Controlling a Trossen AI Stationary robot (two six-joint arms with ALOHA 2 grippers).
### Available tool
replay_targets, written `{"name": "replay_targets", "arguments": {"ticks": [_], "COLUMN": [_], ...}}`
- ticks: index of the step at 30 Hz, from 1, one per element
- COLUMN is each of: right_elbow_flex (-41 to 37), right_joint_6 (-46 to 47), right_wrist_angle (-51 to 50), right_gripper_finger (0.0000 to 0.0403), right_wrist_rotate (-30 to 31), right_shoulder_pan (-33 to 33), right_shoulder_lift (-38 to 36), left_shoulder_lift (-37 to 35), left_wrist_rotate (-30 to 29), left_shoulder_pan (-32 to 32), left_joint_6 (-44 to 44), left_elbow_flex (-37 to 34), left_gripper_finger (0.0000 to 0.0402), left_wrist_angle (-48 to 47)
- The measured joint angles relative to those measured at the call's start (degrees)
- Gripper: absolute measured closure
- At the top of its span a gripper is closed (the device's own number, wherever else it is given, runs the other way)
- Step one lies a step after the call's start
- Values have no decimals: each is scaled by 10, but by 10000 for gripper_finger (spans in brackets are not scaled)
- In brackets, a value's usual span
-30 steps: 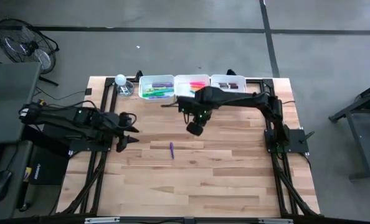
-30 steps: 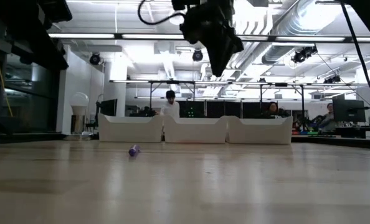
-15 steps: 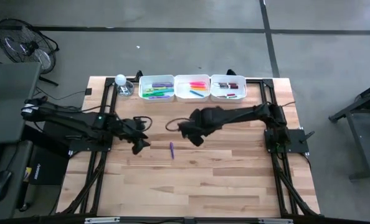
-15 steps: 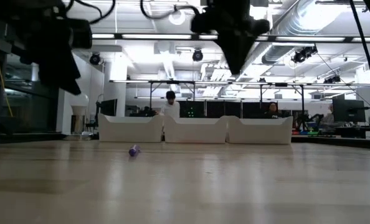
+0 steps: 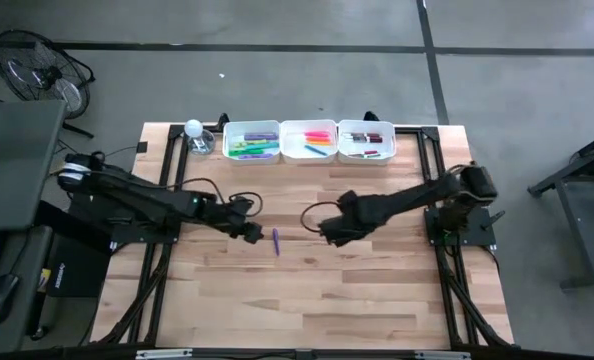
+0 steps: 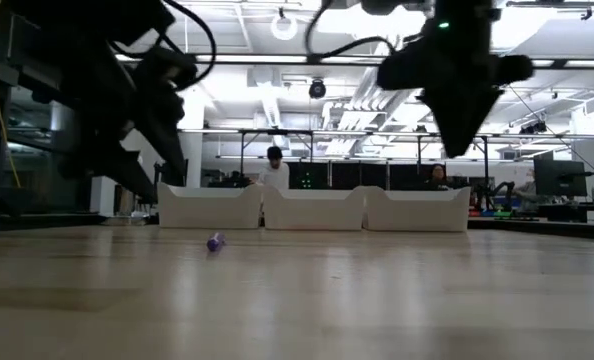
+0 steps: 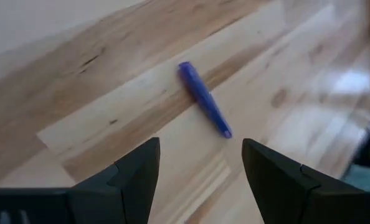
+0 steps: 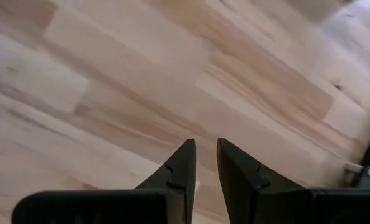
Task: Pick & Place Markers
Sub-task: Put the violet pen into the middle white bin
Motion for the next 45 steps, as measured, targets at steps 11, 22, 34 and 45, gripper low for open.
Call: {"name": "replay_targets", "arguments": {"ticks": [11,22,34,45], "right_elbow_flex": [-159,-266,-292,-292], "right_joint_6": [28,-23,-62,-94], "right_wrist_angle": [44,137,170,203], "right_gripper_finger": [348,348,348,348], "right_wrist_rotate": [45,38,32,36], "right_shoulder_pan": [27,27,36,36], "right_shoulder_lift": [-175,-277,-291,-291], "left_shoulder_lift": [153,279,335,348], "left_wrist_rotate": [-12,-12,-2,19], "left_shoulder_pan": [0,0,-4,-14], "left_joint_6": [-68,-92,-66,92], "left_elbow_flex": [104,233,300,300], "left_gripper_finger": [177,177,177,177], "left_wrist_angle": [-20,-133,-209,-240]}}
